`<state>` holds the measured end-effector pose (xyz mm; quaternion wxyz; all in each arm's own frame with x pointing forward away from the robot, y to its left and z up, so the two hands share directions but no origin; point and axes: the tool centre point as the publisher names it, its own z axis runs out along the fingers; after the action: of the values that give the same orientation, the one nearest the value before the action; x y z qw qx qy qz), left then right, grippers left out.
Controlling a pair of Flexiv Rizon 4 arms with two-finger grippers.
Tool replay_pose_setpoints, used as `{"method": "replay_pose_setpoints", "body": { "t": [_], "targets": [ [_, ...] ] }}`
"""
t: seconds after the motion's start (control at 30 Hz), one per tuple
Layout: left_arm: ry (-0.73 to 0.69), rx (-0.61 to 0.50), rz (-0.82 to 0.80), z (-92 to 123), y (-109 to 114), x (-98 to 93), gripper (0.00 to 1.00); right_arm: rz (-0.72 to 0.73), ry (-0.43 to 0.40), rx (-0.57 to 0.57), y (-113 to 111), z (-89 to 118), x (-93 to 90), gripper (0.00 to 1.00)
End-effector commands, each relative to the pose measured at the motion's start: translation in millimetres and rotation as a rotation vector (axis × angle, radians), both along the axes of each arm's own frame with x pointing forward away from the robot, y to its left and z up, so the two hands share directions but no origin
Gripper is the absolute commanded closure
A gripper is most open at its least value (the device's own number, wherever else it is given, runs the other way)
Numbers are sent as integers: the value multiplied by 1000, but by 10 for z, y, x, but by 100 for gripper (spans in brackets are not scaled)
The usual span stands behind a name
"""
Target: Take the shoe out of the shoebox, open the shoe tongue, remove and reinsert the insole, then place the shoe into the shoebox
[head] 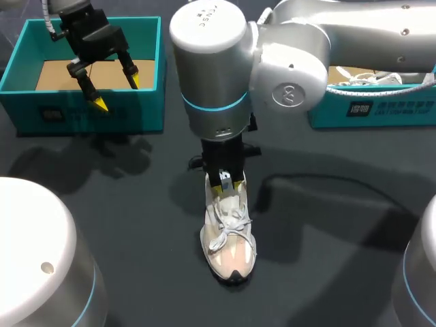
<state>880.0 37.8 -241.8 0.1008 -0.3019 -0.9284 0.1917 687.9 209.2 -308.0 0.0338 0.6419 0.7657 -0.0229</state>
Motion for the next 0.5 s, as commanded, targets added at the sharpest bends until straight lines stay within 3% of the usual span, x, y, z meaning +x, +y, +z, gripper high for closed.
{"method": "replay_pose_setpoints", "body": {
  "t": [0.03,0.33,0.5],
  "targets": [
    [-1,2,-1,0,6,1,0,18,6,31,11,-153,97,73],
    [-1,2,-1,0,6,1,0,39,44,86,-39,-422,253,72],
    [-1,2,-1,0,6,1,0,73,26,58,-28,-258,268,72]
  ]
}}
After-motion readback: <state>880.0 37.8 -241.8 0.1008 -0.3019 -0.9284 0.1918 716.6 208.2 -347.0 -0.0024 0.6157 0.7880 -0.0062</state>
